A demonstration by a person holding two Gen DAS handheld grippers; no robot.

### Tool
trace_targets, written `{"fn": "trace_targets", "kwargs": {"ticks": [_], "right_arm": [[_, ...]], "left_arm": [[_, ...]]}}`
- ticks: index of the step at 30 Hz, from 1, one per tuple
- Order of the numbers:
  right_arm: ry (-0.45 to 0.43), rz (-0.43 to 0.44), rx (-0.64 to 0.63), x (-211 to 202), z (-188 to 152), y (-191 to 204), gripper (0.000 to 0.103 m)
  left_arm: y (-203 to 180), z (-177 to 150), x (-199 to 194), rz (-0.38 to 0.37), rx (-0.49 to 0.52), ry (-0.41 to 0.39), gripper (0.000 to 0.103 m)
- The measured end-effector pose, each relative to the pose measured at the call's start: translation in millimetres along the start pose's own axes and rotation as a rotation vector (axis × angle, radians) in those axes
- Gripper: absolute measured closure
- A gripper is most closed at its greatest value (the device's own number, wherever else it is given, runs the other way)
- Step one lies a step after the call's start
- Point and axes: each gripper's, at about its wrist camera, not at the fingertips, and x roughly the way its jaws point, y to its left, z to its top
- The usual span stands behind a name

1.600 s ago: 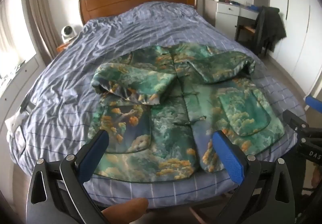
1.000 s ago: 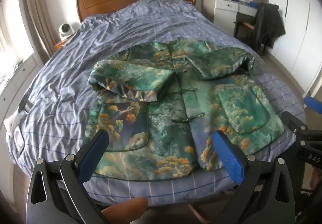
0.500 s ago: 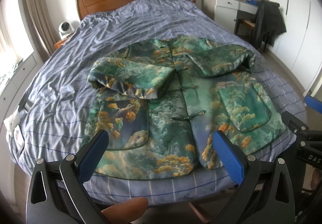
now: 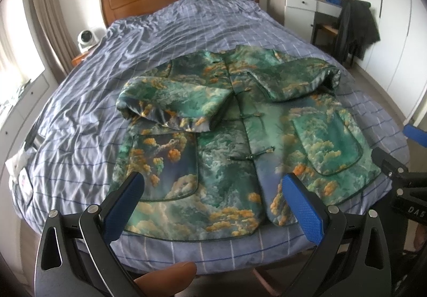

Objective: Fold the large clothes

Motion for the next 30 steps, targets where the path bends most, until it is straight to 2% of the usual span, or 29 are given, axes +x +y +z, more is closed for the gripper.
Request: {"fn": "trace_targets", "kwargs": {"ticks": [14, 30], "right_arm": [[0.010, 0.010, -0.048, 9, 4, 14, 0.007], [0.011, 0.013, -0.058, 7, 4, 17, 0.007]], "left_arm": [[-9, 3, 4, -0.034, 0.033, -0.013, 0.000], [-13, 3, 3, -0.030, 0.040, -0.015, 0.000]]}}
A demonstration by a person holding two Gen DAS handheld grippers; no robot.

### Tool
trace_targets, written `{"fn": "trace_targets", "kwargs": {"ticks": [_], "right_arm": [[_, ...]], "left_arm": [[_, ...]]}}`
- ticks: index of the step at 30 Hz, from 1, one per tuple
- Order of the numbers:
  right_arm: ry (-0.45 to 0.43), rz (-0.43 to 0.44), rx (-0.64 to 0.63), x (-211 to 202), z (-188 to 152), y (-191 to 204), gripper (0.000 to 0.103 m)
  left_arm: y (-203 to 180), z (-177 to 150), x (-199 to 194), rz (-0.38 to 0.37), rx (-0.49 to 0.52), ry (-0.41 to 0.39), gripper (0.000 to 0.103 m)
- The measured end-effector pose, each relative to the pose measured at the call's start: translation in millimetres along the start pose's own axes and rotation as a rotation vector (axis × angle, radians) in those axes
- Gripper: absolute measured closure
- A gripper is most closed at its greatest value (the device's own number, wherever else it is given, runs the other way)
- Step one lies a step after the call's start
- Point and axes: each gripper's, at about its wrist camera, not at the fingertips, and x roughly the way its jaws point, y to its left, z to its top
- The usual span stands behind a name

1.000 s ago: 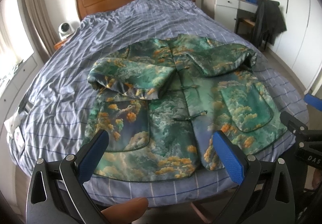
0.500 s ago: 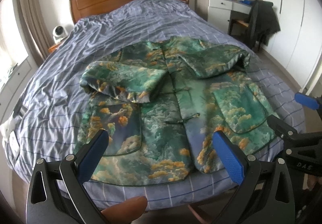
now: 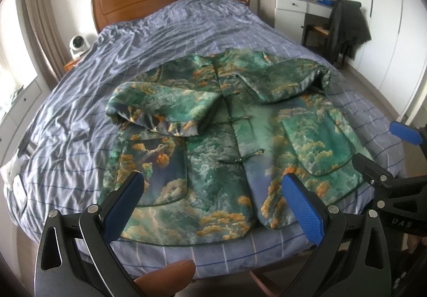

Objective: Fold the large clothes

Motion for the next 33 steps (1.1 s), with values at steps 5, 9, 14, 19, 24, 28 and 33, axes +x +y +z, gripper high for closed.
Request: {"fn": "trace_targets", "kwargs": {"ticks": [5, 9, 14, 19, 24, 28, 33], "right_arm": [[0.000, 0.000, -0.002, -0.7, -0.3, 0.9, 0.007], [-0.001, 0.004, -0.003, -1.6, -0.5, 1.2, 0.007], [0.000, 0.003, -0.004, -1.2, -0.7, 1.8, 0.007], [-0.002, 0.003, -0.003, -0.9, -1.0, 2.1, 0.007], [-0.003, 0.002, -0.004, -1.0, -1.2, 2.4, 0.007], [-0.002, 0.002, -0.003, -1.3, -1.2, 3.1, 0.007], [-0.012, 0.005, -0.002, -3.1, -2.6, 4.4, 0.007]], "left_arm": [[-0.8, 0.3, -1.0, 0.002, 0.002, -0.002, 0.000], [-1.0, 0.1, -1.7, 0.004, 0.001, -0.004, 0.000], [0.6, 0.5, -3.4, 0.006, 0.000, -0.005, 0.000], [0.9, 0.4, -3.5, 0.003, 0.002, -0.005, 0.000], [0.5, 0.5, -3.5, 0.006, 0.002, -0.006, 0.000], [0.5, 0.7, -3.4, 0.006, 0.001, -0.005, 0.000], [5.0, 0.8, -6.4, 0.008, -0.004, -0.012, 0.000]]}}
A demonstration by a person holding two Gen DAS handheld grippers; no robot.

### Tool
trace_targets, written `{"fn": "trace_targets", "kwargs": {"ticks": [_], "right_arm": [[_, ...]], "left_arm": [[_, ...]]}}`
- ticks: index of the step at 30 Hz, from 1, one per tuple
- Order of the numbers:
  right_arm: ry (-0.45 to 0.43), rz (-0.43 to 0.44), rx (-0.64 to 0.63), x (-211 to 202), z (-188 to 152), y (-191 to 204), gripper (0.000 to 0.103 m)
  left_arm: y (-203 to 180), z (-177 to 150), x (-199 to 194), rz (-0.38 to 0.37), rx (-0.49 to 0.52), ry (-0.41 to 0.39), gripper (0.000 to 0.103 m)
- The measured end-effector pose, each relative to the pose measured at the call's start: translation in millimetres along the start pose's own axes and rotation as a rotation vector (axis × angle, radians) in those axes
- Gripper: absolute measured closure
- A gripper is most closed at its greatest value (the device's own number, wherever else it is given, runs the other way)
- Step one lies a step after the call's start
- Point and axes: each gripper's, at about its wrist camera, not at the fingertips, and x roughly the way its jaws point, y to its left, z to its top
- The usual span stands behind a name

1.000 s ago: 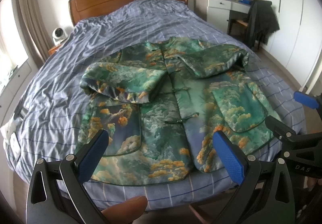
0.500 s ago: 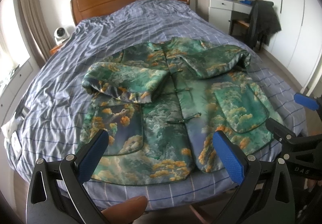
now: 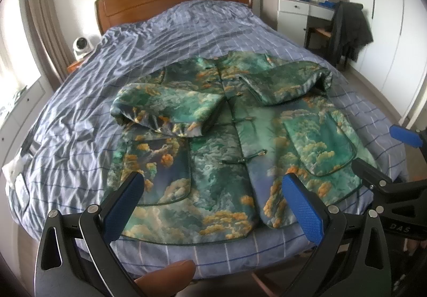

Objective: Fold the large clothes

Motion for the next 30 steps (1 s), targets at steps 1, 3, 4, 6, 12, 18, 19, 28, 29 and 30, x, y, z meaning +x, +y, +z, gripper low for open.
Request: {"fn": "trace_targets", "kwargs": {"ticks": [1, 3, 4, 6, 12, 18, 19, 28, 29, 30], "right_arm": [[-0.003, 0.002, 0.002, -1, -1, 0, 0.007], [0.000, 0.013, 0.009, -1, -5, 1, 0.007], [0.003, 0.017, 0.012, -1, -5, 1, 0.007], [0.001, 0.026, 0.014, 0, -6, 1, 0.007], [-0.035, 0.078, 0.038, -9, -7, -7, 0.007], [-0.067, 0.119, 0.048, -13, -4, -11, 0.007], [-0.077, 0.131, 0.045, -13, -3, -12, 0.006], [-0.048, 0.300, -0.041, 18, 37, -20, 0.000], [-0.047, 0.289, -0.078, 30, 50, -23, 0.000], [-0.058, 0.275, -0.111, 42, 61, -26, 0.000]], "left_arm": [[1, -1, -1, 0.001, -0.001, -0.001, 0.000], [2, -1, -1, 0.004, 0.001, -0.001, 0.000], [3, -2, -2, 0.008, 0.001, -0.003, 0.000], [6, -3, -4, 0.016, -0.004, -0.006, 0.000], [6, -7, -6, 0.024, -0.026, -0.014, 0.000], [2, -11, -3, 0.029, -0.025, -0.012, 0.000], [2, -12, -3, 0.029, -0.026, -0.013, 0.000], [12, -14, 1, 0.036, -0.066, -0.016, 0.000], [13, -15, 1, 0.037, -0.069, -0.016, 0.000], [14, -15, 2, 0.037, -0.072, -0.013, 0.000]]}}
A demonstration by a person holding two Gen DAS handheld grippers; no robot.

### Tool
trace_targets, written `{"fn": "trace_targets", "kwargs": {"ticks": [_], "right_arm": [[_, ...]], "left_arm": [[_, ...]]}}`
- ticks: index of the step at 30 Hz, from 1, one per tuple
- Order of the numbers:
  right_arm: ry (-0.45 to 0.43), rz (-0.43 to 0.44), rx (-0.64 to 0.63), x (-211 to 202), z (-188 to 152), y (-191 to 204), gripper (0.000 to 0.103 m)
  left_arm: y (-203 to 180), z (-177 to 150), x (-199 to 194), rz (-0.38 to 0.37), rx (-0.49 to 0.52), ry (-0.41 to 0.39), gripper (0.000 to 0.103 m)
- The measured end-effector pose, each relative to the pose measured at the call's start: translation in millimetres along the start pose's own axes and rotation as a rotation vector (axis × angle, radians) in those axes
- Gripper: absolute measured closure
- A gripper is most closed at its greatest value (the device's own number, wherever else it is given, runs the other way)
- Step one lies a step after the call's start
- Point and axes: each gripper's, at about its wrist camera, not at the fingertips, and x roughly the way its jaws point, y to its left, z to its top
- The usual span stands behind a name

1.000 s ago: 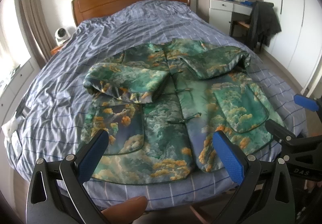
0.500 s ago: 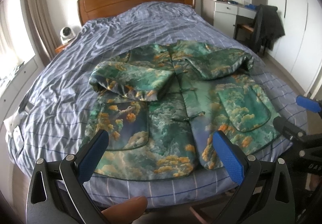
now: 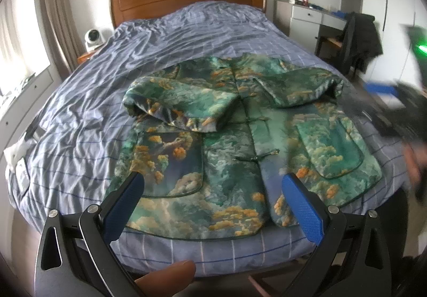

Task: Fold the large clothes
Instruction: 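Grasp the folded sleeve cuff with the right gripper and lift it outward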

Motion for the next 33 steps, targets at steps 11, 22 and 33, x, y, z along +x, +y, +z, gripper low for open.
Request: {"fn": "trace_targets", "kwargs": {"ticks": [11, 22, 33], "right_arm": [[0.264, -0.015, -0.167, 216, 58, -31, 0.001], [0.191, -0.030, 0.023, 177, 53, -76, 0.086], [-0.157, -0.279, 0.248, -42, 52, -194, 0.086]], "left_arm": [[17, -6, 6, 0.070, -0.021, 0.031, 0.000], [20, -14, 18, 0.062, -0.013, 0.073, 0.000], [13, -10, 28, 0.028, 0.002, 0.122, 0.000]]}}
